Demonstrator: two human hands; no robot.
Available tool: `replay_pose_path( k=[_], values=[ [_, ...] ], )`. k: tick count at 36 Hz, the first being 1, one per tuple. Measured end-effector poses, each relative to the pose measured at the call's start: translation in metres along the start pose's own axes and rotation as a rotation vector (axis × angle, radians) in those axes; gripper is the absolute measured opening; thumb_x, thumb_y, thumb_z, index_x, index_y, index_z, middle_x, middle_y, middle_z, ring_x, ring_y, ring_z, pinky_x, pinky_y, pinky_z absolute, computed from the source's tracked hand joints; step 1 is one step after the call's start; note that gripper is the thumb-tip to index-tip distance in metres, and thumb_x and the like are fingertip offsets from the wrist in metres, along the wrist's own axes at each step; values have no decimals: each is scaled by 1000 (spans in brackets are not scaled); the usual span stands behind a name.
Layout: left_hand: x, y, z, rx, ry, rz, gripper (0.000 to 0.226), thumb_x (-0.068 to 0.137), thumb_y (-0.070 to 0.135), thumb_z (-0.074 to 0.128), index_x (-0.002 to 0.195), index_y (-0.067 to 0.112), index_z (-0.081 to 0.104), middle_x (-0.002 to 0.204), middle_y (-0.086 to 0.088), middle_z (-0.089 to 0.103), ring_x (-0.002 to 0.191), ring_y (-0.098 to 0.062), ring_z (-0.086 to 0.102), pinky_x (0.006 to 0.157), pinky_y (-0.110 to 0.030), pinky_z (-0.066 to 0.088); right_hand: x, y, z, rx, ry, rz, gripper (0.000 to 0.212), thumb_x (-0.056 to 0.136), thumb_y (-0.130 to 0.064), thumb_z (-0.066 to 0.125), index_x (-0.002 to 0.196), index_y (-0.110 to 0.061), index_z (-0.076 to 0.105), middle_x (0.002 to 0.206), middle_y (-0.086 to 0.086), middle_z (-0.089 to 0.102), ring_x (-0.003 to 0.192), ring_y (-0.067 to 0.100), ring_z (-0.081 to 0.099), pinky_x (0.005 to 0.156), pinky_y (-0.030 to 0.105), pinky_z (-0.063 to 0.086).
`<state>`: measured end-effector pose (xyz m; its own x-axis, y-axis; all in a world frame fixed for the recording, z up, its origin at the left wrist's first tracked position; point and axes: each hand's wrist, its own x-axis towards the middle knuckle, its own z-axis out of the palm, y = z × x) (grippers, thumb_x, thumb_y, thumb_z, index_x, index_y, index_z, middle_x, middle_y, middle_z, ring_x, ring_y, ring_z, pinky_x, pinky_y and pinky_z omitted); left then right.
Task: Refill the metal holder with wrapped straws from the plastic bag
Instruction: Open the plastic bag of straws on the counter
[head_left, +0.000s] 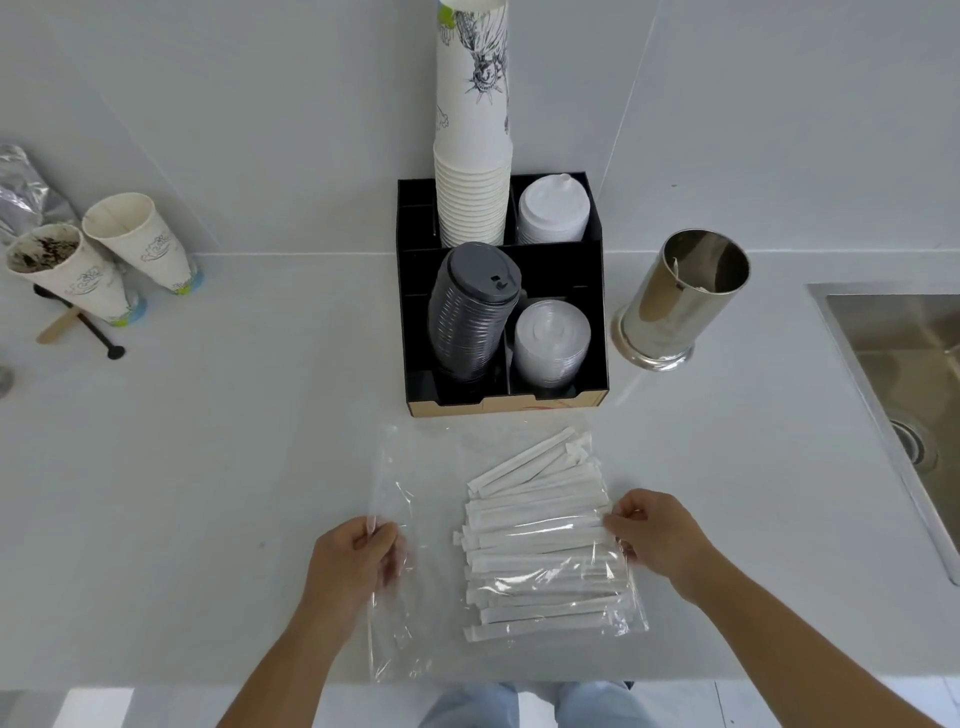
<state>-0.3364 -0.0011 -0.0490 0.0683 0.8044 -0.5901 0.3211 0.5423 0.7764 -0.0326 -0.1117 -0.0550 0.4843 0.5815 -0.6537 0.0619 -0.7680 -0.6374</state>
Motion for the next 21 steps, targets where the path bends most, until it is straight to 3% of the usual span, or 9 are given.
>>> replay_pose_path(
  k=[11, 21],
  values=[
    [-19, 6, 60, -79, -32, -30, 17, 89, -2, 58, 79, -14, 64, 61, -22, 59, 47, -20, 51, 43, -22, 44, -1, 16, -66, 126, -32, -17, 17, 86, -3, 67, 73, -2, 56, 54, 9, 56, 49, 21, 46, 53, 29, 44],
    [-29, 8, 136, -73, -143, -100, 17, 89, 0, 59, 81, -15, 62, 61, -20, 59, 56, -26, 55, 52, -30, 49, 4, 49, -142, 146, 68, 13, 15, 85, -3, 70, 74, -2, 60, 57, 9, 61, 56, 22, 52, 57, 30, 49]
  ],
)
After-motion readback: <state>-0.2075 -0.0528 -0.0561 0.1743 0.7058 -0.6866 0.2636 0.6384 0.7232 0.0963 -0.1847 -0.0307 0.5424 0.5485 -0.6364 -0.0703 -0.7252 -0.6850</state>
